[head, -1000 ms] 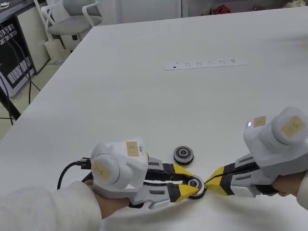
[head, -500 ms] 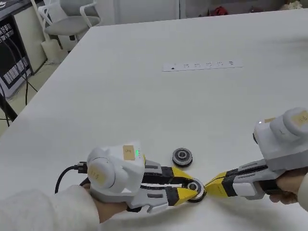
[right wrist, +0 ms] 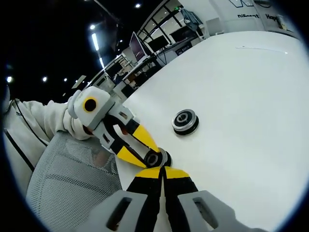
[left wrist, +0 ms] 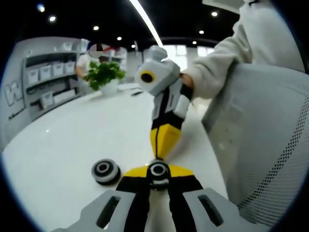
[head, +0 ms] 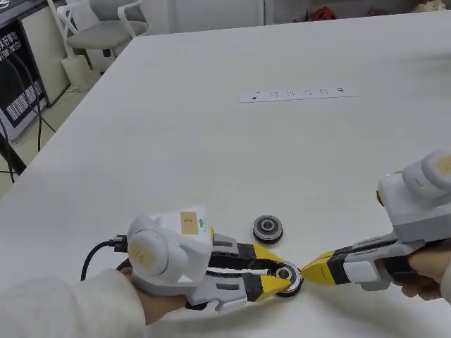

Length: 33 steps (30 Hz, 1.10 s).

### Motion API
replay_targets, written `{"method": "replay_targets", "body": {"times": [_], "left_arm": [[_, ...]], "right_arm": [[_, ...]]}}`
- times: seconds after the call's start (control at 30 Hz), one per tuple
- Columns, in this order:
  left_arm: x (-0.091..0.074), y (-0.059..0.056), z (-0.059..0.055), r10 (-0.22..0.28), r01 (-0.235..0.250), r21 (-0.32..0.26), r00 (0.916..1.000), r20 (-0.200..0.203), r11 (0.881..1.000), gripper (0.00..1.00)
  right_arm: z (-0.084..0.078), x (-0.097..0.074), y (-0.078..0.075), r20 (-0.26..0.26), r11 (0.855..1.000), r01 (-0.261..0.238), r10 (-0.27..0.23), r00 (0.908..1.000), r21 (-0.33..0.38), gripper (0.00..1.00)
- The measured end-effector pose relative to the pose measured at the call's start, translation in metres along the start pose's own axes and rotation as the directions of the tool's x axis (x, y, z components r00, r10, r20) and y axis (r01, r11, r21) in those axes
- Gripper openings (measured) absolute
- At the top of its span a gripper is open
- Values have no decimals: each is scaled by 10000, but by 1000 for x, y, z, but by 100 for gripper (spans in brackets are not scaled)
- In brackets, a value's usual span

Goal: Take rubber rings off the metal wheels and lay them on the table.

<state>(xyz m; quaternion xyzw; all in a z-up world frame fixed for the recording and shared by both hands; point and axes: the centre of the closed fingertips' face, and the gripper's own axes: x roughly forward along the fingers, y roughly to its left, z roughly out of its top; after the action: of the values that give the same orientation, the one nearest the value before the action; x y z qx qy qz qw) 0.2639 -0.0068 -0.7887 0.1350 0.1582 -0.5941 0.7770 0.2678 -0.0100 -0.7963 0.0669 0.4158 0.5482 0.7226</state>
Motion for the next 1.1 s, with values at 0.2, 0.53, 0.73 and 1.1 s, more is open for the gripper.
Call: {"method": "replay_targets", "body": {"times": [0.2,0.53,0.73,1.1], "left_arm": [[0,1,-1,-6,6,13,10000,-7,10000,14],[1,1,0,-8,8,16,10000,-16,10000,14],[1,0,1,-31,31,13,10000,-16,10000,14],[2,-2,2,-1,1,19,10000,-82,10000,14]], "right_arm": [[3,0,4,70,10000,-59,59,10000,2,0],[5,1,4,85,9999,-89,89,9999,-47,0],[6,2,5,73,9998,-127,128,9999,-173,0],[5,3,7,67,9995,-194,196,9998,-244,0]]}}
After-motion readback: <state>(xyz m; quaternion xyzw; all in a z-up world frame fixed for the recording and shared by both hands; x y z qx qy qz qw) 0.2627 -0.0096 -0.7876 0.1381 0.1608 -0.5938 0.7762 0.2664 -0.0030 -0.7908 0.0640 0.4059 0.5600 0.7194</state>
